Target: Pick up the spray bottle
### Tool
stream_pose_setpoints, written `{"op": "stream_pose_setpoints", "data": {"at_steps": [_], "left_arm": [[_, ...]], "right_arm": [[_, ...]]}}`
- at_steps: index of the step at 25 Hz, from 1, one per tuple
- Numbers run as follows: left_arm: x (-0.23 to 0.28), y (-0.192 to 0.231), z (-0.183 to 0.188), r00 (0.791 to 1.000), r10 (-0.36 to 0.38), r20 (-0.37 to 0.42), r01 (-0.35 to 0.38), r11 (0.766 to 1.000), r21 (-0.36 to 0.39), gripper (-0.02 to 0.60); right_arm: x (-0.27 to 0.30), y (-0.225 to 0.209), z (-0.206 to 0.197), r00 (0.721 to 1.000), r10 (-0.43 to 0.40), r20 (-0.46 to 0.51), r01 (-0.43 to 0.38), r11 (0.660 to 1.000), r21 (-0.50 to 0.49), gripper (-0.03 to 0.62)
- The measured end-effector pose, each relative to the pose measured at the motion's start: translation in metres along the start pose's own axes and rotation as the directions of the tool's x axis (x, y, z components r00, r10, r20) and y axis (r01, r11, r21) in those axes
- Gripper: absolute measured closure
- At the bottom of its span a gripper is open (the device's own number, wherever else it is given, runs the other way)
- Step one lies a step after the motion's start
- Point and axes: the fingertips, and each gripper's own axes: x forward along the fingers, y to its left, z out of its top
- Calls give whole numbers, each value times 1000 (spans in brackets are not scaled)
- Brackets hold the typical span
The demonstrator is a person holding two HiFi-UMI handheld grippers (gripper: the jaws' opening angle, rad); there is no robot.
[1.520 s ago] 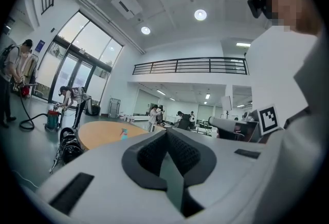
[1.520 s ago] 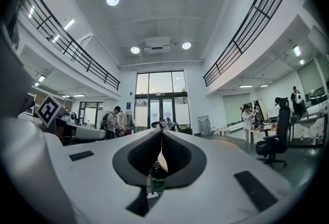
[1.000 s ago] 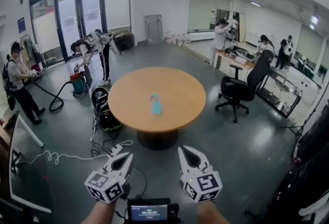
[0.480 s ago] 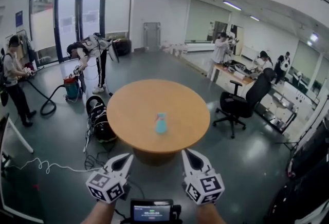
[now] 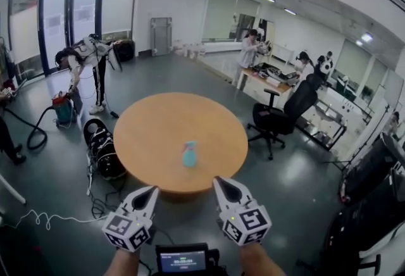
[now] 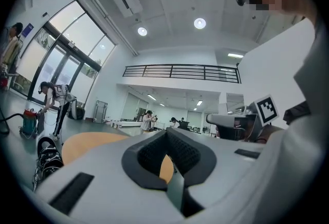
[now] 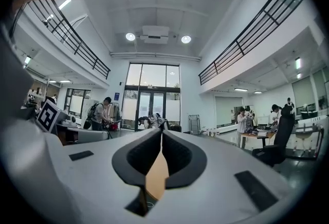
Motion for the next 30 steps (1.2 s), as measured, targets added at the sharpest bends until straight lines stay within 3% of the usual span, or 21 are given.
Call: {"op": "stream_pose_setpoints", "data": {"at_steps": [9,15,18,30], "left_arm": [[28,27,-4,1000,-24,-19,23,1000,-8,578],[62,65,0,995,87,-42,-87,996,14,578],[87,76,3,995,88,-46,-87,996,12,578],[193,107,27,991,131,-12,-130,990,48,578]], "right_arm": [[30,-12,1,1000,-2,23,1,1000,13,576],[70,-43,-1,999,-2,42,0,999,40,560],[91,-62,1,998,8,58,-10,1000,24,542],[177,-135,10,982,160,99,-162,987,17,508]]}}
